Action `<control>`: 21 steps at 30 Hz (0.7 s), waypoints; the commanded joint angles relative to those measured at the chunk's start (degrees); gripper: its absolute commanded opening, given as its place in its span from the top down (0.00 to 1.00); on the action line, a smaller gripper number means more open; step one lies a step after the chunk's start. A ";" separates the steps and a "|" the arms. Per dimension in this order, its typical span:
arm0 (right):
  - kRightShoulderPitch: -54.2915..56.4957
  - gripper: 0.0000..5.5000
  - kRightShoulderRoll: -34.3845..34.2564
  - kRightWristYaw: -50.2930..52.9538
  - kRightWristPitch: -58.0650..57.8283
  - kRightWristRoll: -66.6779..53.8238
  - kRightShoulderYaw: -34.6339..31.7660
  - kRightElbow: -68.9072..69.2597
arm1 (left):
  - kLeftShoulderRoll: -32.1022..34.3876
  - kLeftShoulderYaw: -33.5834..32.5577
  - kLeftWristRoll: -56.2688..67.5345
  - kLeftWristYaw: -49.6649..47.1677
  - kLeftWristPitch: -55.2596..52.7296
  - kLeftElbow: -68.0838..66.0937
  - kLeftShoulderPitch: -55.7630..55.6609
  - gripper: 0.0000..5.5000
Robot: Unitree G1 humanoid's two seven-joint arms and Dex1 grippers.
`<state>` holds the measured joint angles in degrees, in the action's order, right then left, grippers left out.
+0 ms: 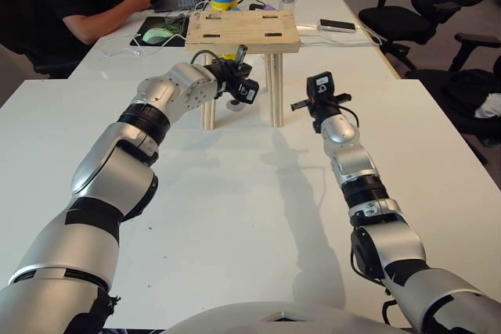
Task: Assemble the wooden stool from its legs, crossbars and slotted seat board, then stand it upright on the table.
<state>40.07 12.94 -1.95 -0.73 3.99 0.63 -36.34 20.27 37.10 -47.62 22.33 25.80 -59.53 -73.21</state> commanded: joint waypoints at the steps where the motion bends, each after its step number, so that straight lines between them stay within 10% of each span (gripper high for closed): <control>1: 0.33 1.00 1.61 -0.65 -0.26 0.14 -1.01 -1.75 | -1.97 -0.59 2.57 11.26 -0.32 -1.23 -7.58 1.00; 21: 0.01 1.00 1.54 -0.95 1.70 0.62 0.01 -5.11 | 3.73 -3.89 7.95 20.75 -0.94 3.26 -3.10 1.00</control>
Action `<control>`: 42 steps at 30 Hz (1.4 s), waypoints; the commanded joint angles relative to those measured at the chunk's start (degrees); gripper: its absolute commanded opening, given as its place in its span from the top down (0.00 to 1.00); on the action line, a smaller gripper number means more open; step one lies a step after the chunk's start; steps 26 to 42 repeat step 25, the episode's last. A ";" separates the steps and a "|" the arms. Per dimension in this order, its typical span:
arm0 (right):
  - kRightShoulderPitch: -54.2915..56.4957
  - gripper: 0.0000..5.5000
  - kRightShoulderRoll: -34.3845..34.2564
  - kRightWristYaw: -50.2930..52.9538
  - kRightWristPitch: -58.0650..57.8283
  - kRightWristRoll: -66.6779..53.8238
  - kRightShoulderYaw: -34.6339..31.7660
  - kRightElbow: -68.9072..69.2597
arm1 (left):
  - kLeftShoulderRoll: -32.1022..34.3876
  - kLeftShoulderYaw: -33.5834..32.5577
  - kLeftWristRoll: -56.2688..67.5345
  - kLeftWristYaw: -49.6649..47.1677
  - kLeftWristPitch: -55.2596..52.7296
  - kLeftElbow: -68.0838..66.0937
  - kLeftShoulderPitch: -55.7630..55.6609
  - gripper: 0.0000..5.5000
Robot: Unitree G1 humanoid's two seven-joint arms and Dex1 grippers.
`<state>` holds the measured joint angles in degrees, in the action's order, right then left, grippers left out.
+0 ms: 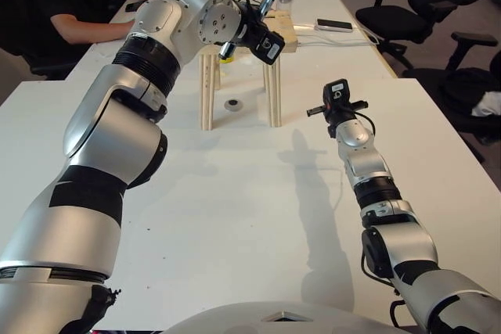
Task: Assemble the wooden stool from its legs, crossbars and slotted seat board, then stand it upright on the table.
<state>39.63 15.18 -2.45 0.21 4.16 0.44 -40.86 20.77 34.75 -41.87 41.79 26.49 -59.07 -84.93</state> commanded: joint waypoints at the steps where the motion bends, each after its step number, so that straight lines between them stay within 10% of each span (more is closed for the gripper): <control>1: 0.40 1.00 -0.88 -0.53 0.83 0.36 0.22 -0.55 | 4.23 -2.35 3.16 1.23 -2.55 4.64 11.52 1.00; 20: 0.52 1.00 -4.87 -2.04 2.65 -1.94 -0.90 -0.17 | -1.52 -37.90 38.81 -19.12 -25.59 40.13 56.80 1.00; 42: 2.40 1.00 -6.51 -2.86 2.67 -1.79 -0.23 -2.21 | -5.71 -38.47 42.47 -22.54 -29.67 45.68 58.47 1.00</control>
